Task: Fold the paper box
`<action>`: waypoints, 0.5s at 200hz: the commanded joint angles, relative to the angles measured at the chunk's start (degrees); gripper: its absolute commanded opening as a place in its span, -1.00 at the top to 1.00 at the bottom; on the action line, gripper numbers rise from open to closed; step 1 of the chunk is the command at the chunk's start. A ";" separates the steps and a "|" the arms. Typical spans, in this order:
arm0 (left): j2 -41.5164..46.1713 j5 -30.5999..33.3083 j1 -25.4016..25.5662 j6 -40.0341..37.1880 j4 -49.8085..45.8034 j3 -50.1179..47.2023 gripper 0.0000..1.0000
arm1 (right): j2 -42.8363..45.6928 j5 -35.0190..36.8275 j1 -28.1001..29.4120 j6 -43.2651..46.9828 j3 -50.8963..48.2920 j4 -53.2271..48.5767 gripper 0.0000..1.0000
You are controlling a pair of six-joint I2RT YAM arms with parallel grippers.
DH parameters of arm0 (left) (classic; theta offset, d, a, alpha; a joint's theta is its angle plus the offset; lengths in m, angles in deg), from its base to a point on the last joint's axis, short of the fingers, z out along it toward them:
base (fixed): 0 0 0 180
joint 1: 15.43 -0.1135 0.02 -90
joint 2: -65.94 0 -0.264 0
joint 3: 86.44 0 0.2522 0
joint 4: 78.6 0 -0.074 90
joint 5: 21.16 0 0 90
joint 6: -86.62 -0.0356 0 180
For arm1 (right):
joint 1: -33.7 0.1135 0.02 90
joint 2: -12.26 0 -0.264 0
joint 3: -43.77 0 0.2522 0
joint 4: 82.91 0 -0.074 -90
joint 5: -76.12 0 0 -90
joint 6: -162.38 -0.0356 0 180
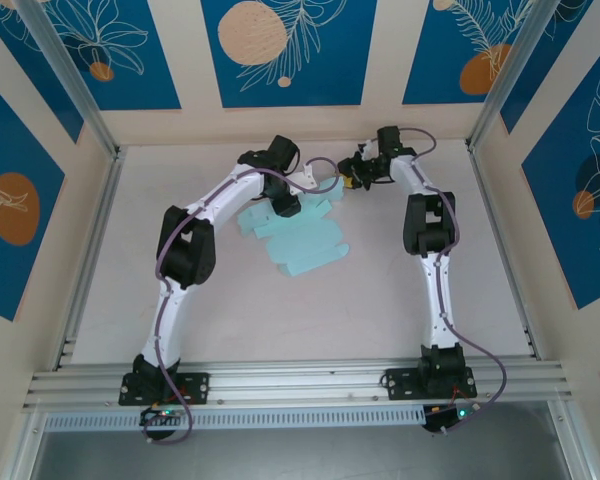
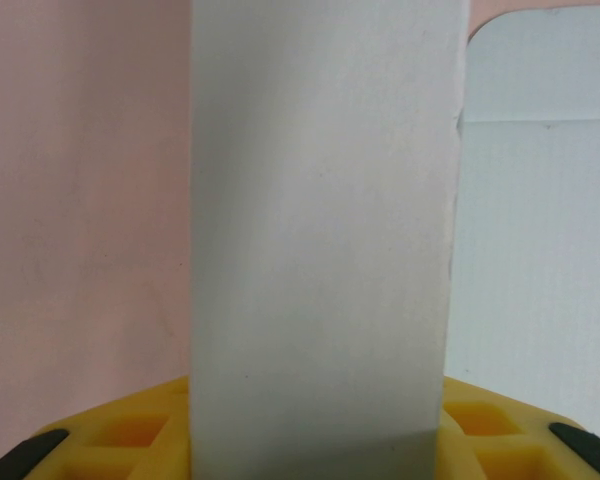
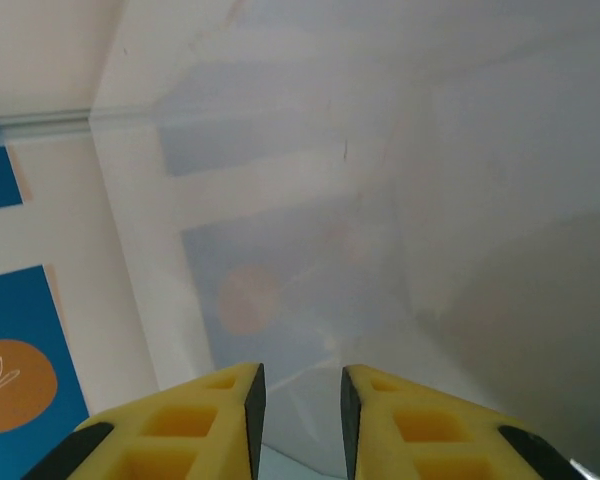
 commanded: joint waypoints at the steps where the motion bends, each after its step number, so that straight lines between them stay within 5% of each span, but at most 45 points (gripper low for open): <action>1: 0.31 2.23 0.50 -0.61 -1.79 -1.11 0.18 | 2.41 -5.55 1.51 -1.08 -3.33 0.86 0.41; 100: -0.02 3.16 0.51 1.97 -0.03 -1.08 0.18 | 19.54 -6.35 2.75 -1.54 -29.78 14.34 0.41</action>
